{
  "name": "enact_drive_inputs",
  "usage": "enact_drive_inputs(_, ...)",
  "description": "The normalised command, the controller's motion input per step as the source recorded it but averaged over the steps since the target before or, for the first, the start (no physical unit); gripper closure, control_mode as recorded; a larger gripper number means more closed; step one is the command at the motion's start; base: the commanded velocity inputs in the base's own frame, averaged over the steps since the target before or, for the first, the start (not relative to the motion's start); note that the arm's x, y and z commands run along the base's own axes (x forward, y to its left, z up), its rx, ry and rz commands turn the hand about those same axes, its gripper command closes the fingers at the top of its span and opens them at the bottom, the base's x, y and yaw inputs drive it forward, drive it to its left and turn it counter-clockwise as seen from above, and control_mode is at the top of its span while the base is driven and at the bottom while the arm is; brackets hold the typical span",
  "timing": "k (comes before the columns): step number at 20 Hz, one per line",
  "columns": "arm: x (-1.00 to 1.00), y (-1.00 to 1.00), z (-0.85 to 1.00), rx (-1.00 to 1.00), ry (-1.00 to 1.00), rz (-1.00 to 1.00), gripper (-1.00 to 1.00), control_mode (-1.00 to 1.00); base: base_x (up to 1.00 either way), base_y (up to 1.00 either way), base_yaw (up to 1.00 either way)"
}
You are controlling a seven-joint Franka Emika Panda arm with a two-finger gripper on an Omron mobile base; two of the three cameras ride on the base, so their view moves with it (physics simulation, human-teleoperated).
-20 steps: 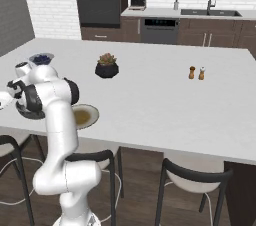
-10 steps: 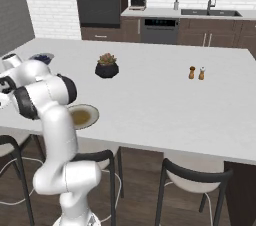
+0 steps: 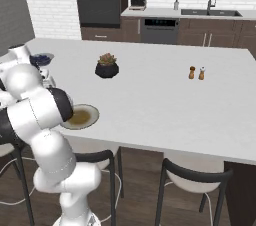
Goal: Pick the chicken drumstick and bell pepper from their plates and place them in the bowl. Then put the bowl in the fridge.
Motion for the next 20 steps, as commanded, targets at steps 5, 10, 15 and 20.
enact_drive_inputs(5, -0.77, -1.00, 0.27, 0.01, 0.00, -0.04, -1.00, -1.00, 0.00, 0.00, 0.00)
enact_drive_inputs(10, -0.34, -0.88, 0.57, 0.06, 0.00, -0.01, -1.00, -1.00, 0.00, 0.00, 0.00)
enact_drive_inputs(15, -0.23, -0.84, 0.56, 0.08, 0.00, 0.00, -1.00, -1.00, 0.00, 0.00, 0.00)
enact_drive_inputs(20, -0.41, -0.70, 0.06, 0.02, -0.03, -0.09, -1.00, -1.00, 0.00, 0.00, 0.00)
